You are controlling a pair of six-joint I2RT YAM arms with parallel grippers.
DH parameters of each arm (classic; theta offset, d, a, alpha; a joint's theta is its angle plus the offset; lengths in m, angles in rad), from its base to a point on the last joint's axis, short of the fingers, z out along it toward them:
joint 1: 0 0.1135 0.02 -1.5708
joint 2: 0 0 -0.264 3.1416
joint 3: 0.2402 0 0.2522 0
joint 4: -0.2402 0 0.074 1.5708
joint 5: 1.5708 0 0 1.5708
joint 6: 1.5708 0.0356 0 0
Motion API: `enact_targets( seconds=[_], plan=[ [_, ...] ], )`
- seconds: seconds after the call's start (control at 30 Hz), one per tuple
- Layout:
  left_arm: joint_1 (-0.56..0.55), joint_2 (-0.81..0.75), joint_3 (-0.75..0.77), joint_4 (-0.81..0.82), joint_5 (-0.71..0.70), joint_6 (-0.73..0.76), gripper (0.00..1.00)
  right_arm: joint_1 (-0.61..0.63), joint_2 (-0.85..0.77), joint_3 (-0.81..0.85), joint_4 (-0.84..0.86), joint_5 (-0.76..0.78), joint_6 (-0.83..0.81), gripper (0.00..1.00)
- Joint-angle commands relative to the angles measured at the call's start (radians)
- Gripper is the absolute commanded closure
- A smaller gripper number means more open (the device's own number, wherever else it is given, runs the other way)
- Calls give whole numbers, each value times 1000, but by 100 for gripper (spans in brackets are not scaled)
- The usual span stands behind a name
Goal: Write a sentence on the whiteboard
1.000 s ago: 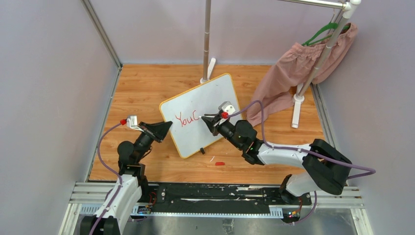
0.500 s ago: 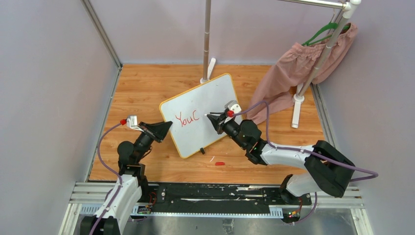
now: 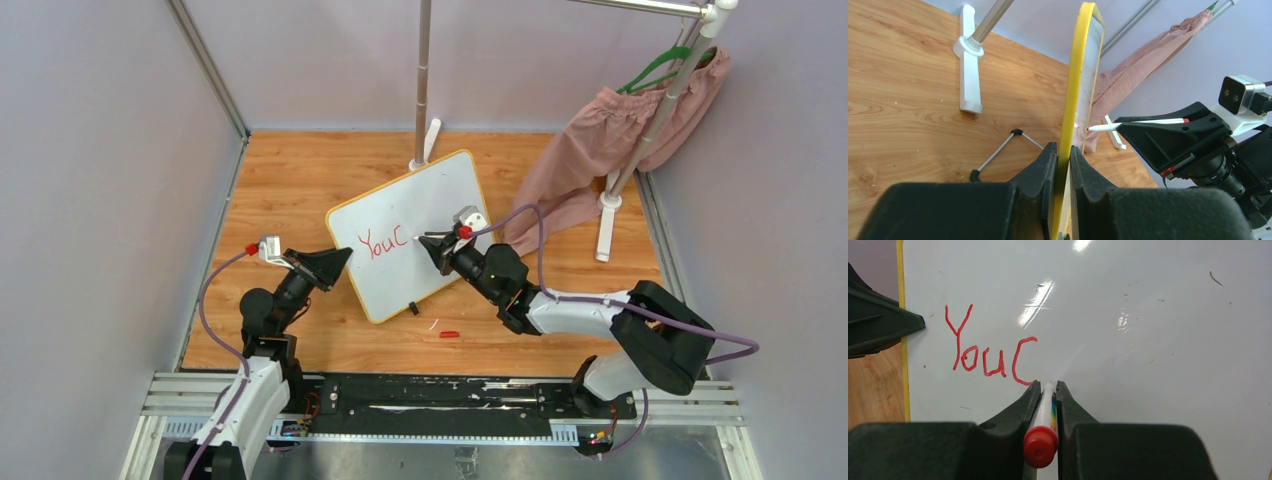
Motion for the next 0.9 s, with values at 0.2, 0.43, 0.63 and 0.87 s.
enact_targets(
  seconds=[0.2, 0.43, 0.63, 0.87],
  plan=[
    [3, -3, -158, 24, -22, 8, 100, -5, 17, 54, 67, 5, 12, 100],
    [3, -4, -157, 24, -20, 6, 100, -5, 38, 84, 34, 11, 7, 100],
    [3, -3, -158, 24, -20, 7, 100, 0, 58, 101, 27, -6, 10, 100],
    [4, -5, -157, 24, -21, 7, 100, 25, 72, 105, 21, -21, 4, 100]
  ],
)
